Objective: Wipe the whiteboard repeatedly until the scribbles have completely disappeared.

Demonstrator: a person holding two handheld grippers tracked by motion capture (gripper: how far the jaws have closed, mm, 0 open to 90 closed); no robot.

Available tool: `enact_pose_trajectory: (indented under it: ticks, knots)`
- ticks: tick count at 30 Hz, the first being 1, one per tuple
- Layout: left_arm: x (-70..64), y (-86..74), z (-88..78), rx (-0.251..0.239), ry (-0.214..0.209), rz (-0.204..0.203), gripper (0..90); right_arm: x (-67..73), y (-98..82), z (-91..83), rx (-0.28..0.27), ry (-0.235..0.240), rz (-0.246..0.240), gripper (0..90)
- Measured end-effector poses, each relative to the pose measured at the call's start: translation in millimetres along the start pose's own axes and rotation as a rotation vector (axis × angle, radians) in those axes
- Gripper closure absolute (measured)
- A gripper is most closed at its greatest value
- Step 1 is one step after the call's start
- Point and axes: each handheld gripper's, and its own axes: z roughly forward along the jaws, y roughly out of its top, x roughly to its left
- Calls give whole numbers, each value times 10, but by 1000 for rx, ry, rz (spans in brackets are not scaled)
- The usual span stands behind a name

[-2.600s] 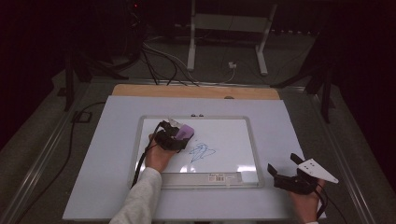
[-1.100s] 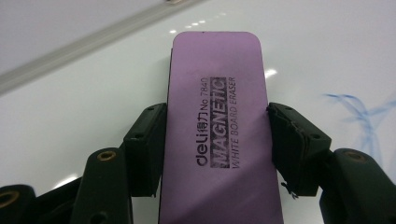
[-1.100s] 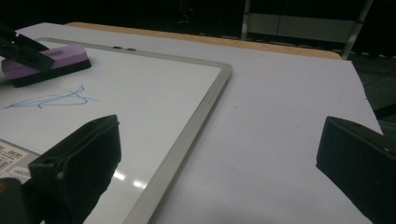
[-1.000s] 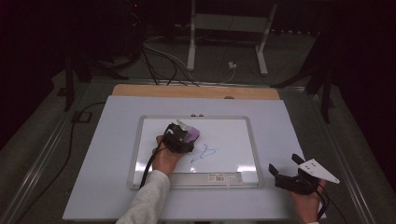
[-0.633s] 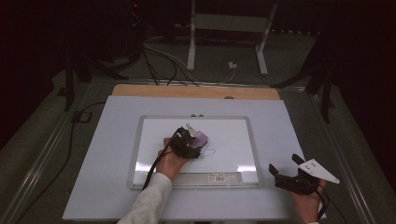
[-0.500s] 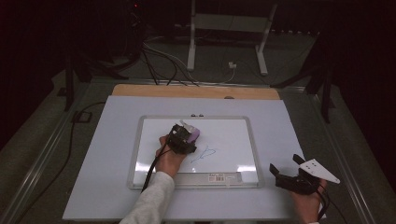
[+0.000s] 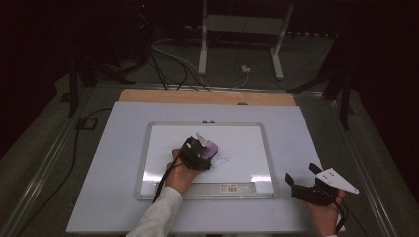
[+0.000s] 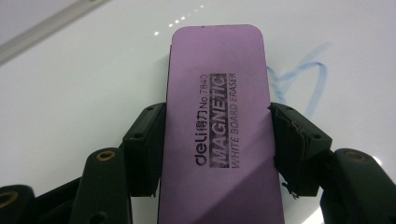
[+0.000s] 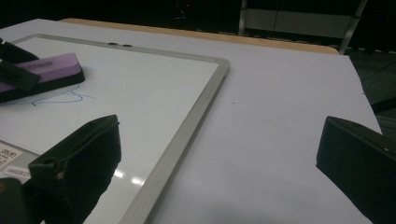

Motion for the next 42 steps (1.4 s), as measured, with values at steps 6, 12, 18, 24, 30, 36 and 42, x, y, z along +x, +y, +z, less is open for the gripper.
enact_pose_trajectory:
  ticks: [6,12,18,24,30,36,42]
  knots:
    - [-131,-55,-47,-12,-19,16,417,9,0,4,1,2,-4,1]
    - [-225,-91,-80,-18,-27,24,417,9,-1,5,1,4,-4,1]
    - [-283,-96,-93,-17,-36,47,416,12,0,6,0,5,-5,1]
    - [-139,-35,-21,-13,32,25,415,-3,1,-11,-6,1,1,1]
    - [144,24,62,-5,95,-56,414,-16,0,-19,-7,-1,7,1]
    - [205,88,116,6,125,-80,413,-8,2,-14,-6,-1,4,1]
    - [101,107,126,-5,85,-58,414,6,0,4,1,4,-4,1]
